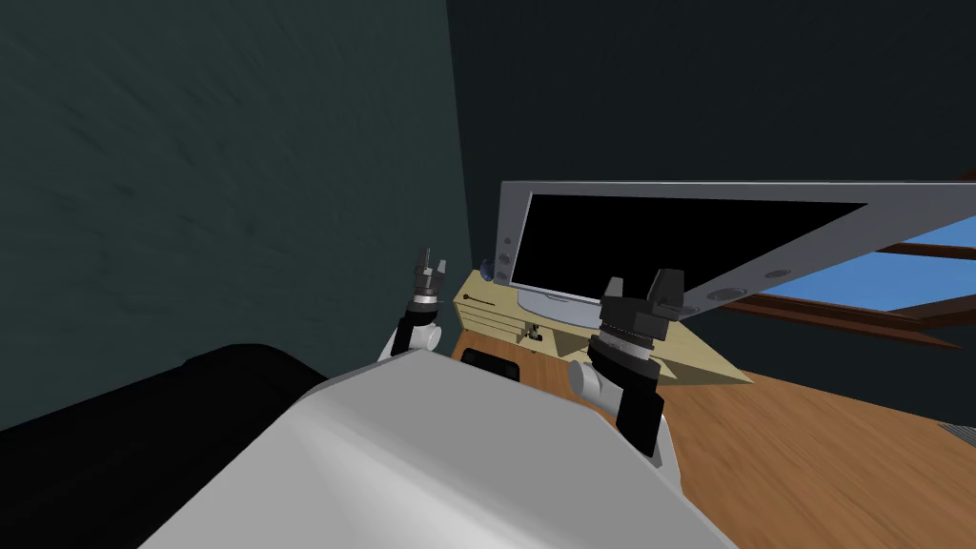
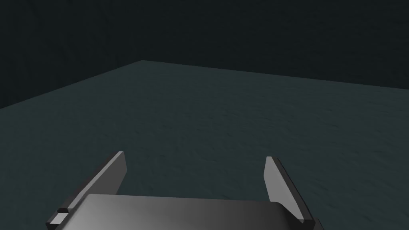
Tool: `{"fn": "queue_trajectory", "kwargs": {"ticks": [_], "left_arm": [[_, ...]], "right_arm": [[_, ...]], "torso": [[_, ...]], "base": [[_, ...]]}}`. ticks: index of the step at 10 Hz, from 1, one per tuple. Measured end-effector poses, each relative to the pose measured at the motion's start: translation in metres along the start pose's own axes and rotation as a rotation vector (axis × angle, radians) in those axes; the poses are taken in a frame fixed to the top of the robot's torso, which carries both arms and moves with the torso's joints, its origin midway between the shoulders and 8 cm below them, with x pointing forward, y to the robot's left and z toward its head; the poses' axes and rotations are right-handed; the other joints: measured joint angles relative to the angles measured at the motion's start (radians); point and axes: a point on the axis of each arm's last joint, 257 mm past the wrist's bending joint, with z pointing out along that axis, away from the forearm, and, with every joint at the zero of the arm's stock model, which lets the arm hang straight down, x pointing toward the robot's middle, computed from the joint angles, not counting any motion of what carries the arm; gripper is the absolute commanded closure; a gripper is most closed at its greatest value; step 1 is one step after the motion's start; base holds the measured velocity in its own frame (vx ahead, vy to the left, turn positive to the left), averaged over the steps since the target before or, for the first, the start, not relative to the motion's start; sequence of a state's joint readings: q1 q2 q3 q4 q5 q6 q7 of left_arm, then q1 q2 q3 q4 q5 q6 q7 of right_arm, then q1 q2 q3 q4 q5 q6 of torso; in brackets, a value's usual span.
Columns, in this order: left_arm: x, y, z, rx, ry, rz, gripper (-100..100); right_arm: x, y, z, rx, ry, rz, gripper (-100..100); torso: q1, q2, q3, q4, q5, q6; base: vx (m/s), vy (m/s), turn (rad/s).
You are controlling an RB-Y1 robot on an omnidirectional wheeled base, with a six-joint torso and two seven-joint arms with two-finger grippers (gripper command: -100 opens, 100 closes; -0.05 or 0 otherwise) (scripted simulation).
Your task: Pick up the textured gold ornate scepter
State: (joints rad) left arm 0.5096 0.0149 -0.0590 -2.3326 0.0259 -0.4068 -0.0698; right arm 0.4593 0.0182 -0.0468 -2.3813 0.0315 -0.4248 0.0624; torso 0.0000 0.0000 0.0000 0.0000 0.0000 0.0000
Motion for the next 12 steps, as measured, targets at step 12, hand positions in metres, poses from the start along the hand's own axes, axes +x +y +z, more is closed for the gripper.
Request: {"fn": "queue_trajectory", "kwargs": {"ticks": [12], "left_arm": [[-0.006,0.077,0.038,-0.191,0.103,0.039,-100]], "right_arm": [[0.000,0.000,0.000,0.000,0.000,0.000,0]], "torso": [[-0.002,0.001,0.000,0.000,0.000,0.000]], "base": [[-0.024,-0.032,0.023]]}}
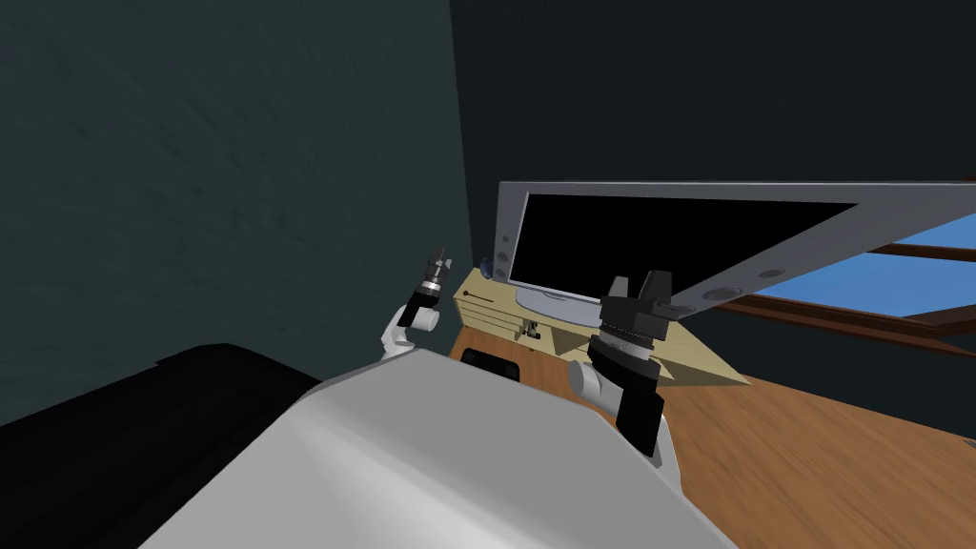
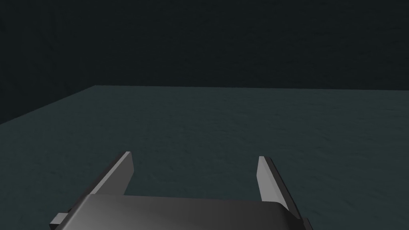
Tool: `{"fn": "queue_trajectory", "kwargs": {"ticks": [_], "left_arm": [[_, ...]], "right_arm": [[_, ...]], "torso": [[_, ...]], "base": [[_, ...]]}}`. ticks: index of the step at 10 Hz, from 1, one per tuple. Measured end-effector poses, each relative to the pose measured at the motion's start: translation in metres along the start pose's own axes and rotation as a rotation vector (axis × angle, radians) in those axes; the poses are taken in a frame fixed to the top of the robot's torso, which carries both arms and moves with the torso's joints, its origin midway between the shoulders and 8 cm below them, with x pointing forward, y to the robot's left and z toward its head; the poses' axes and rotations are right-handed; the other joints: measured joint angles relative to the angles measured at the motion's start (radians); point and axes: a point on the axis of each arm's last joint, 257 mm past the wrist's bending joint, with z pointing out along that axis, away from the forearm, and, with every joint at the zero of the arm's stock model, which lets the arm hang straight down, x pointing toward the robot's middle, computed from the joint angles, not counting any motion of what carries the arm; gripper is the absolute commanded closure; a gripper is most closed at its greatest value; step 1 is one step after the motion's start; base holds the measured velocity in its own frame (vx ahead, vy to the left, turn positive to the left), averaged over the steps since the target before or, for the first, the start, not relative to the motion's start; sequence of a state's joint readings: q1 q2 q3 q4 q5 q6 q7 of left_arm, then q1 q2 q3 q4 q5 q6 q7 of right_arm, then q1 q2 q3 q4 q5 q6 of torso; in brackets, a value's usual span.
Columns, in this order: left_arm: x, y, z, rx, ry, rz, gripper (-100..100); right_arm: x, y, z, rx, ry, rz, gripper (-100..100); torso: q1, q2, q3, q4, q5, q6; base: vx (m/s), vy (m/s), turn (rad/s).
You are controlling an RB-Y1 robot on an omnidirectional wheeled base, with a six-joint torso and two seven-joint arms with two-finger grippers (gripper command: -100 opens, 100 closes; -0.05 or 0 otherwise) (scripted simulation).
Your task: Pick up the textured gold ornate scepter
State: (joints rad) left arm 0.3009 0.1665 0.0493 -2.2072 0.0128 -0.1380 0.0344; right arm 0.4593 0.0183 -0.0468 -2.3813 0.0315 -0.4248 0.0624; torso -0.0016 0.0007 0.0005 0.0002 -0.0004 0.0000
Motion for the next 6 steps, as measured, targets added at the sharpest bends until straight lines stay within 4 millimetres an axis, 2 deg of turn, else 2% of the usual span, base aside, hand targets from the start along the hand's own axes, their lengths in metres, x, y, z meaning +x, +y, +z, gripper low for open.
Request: {"fn": "queue_trajectory", "kwargs": {"ticks": [6], "left_arm": [[-0.016,0.036,0.023,-0.108,-0.024,-0.012,-100]], "right_arm": [[0.000,0.000,0.000,0.000,0.000,0.000,0]], "torso": [[0.000,0.000,0.000,0.000,0.000,0.000]], "base": [[-0.016,-0.025,0.015]]}}
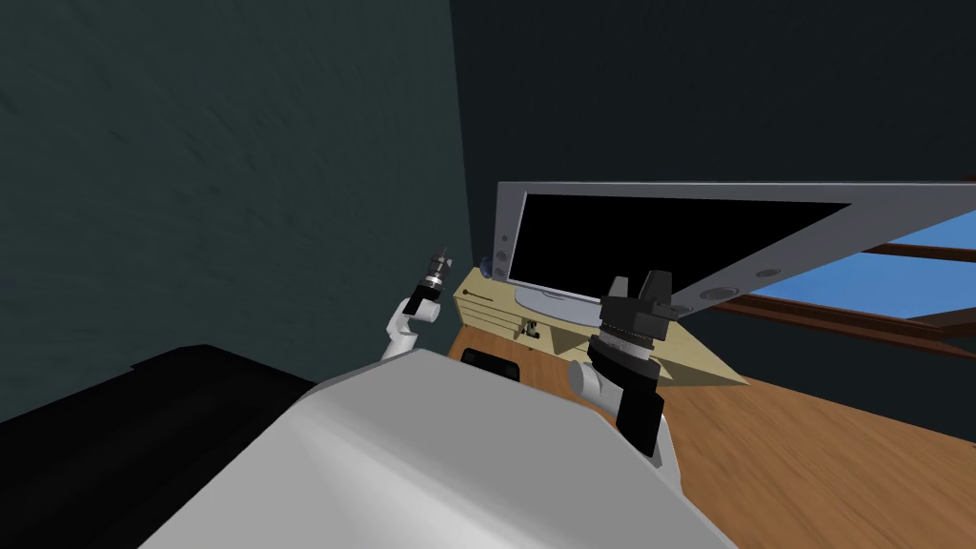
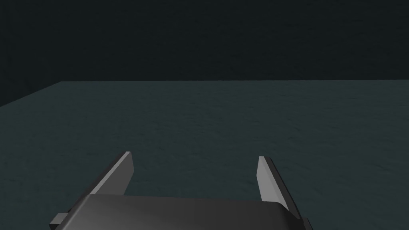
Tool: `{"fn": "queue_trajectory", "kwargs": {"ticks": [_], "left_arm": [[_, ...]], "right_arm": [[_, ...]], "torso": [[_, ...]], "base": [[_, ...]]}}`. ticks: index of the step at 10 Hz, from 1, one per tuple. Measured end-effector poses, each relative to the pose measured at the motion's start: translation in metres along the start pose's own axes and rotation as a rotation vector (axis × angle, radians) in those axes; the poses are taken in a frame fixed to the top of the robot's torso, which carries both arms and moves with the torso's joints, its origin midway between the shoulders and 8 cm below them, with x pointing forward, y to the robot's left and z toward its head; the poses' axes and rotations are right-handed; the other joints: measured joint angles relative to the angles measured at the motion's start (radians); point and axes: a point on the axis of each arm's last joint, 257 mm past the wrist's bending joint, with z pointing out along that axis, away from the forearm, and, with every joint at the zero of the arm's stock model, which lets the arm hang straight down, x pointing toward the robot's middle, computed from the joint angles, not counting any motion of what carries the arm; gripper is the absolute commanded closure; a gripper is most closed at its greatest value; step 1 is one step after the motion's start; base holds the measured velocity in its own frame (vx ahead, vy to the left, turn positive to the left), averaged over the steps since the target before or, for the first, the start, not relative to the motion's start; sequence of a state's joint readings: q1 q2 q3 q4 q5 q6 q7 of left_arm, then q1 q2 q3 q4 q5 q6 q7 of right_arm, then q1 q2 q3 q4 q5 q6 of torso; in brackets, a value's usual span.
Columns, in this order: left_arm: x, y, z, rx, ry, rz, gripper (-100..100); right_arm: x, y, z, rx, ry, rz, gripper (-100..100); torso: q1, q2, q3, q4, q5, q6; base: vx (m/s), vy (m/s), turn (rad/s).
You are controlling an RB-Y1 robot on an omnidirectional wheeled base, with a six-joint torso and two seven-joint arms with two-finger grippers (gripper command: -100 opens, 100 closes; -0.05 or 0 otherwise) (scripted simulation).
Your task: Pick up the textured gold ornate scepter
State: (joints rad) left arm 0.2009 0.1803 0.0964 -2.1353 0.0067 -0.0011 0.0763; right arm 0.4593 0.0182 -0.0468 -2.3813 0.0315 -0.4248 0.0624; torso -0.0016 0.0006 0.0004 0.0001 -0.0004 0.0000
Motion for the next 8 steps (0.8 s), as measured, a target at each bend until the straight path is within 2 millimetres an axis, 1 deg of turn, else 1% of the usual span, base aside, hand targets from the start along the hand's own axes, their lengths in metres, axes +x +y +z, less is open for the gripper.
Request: {"fn": "queue_trajectory", "kwargs": {"ticks": [5,8], "left_arm": [[-0.015,0.035,0.021,-0.108,-0.035,-0.021,-100],[-0.022,0.059,0.029,-0.187,-0.057,-0.036,-100]], "right_arm": [[0.000,0.000,0.000,0.000,0.000,0.000,0],[0.000,0.000,0.000,0.000,0.000,0.000,0]], "torso": [[0.000,0.000,0.000,0.000,0.000,0.000],[0.000,-0.001,0.000,0.000,0.000,0.000]], "base": [[-0.010,-0.023,0.008],[-0.001,-0.023,0.005]]}}
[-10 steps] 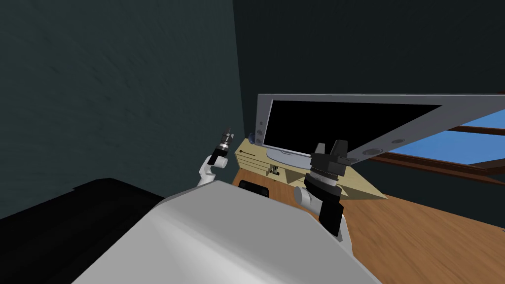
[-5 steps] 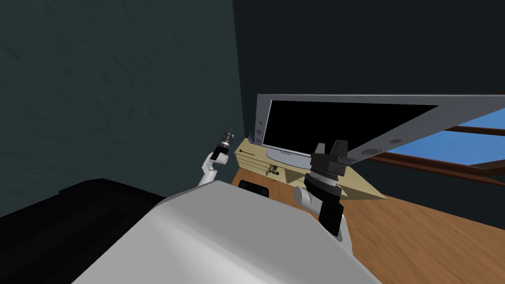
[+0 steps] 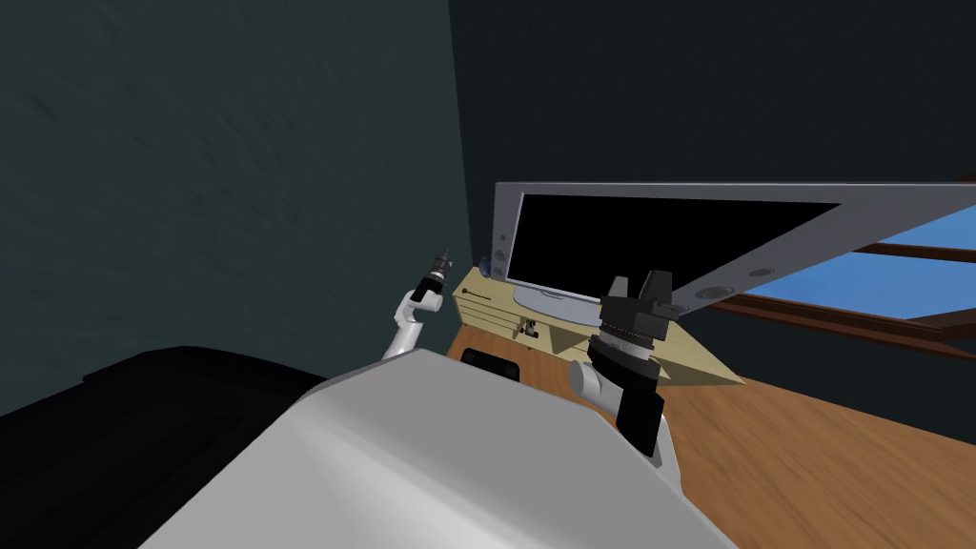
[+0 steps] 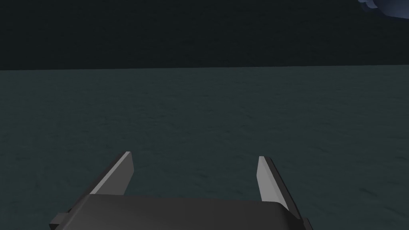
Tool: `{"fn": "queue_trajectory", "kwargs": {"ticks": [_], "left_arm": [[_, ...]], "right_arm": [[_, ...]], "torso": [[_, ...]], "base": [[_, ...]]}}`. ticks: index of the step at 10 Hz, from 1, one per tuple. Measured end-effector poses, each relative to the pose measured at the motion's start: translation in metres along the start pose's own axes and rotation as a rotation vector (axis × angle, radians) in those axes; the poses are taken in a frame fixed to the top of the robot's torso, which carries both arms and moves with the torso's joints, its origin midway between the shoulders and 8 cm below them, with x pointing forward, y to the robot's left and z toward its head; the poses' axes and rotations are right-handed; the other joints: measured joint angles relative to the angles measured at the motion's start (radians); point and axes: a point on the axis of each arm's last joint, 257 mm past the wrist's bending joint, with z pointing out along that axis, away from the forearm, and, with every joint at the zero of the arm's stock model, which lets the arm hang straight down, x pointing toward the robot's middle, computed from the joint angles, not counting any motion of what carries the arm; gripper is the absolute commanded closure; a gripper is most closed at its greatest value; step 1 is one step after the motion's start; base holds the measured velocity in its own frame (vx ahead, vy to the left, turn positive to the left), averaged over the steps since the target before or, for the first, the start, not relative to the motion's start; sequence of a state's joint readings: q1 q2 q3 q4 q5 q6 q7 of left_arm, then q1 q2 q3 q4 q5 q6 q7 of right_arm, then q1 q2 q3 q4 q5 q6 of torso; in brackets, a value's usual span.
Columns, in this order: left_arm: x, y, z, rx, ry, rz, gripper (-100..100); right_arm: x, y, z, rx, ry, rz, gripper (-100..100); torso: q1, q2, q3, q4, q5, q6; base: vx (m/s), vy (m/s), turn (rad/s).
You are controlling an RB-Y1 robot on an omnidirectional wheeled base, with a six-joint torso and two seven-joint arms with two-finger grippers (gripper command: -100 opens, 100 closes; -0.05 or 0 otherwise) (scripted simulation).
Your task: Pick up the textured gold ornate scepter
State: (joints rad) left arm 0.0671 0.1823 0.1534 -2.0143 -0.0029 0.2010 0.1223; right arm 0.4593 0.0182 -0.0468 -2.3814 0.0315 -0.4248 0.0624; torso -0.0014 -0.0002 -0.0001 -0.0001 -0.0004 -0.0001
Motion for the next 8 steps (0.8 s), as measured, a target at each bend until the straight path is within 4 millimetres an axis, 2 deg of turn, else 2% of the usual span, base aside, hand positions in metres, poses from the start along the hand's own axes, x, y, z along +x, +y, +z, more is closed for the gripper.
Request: {"fn": "queue_trajectory", "kwargs": {"ticks": [1,6,8], "left_arm": [[-0.001,0.013,0.009,-0.034,-0.010,-0.008,-100],[-0.012,0.056,0.024,-0.183,-0.047,-0.035,-100],[-0.017,0.081,0.025,-0.257,-0.061,-0.045,-100]], "right_arm": [[0.000,0.000,0.000,0.000,0.000,0.000,0],[0.000,0.000,0.000,0.000,0.000,0.000,0],[0.000,0.000,0.000,0.000,0.000,0.000,0]], "torso": [[0.000,-0.001,0.000,0.000,0.000,0.000],[0.000,-0.001,-0.001,0.000,0.000,0.000],[0.001,-0.001,-0.001,0.000,0.000,0.000]], "base": [[0.003,-0.019,-0.005],[0.010,-0.018,-0.007],[0.023,-0.015,-0.014]]}}
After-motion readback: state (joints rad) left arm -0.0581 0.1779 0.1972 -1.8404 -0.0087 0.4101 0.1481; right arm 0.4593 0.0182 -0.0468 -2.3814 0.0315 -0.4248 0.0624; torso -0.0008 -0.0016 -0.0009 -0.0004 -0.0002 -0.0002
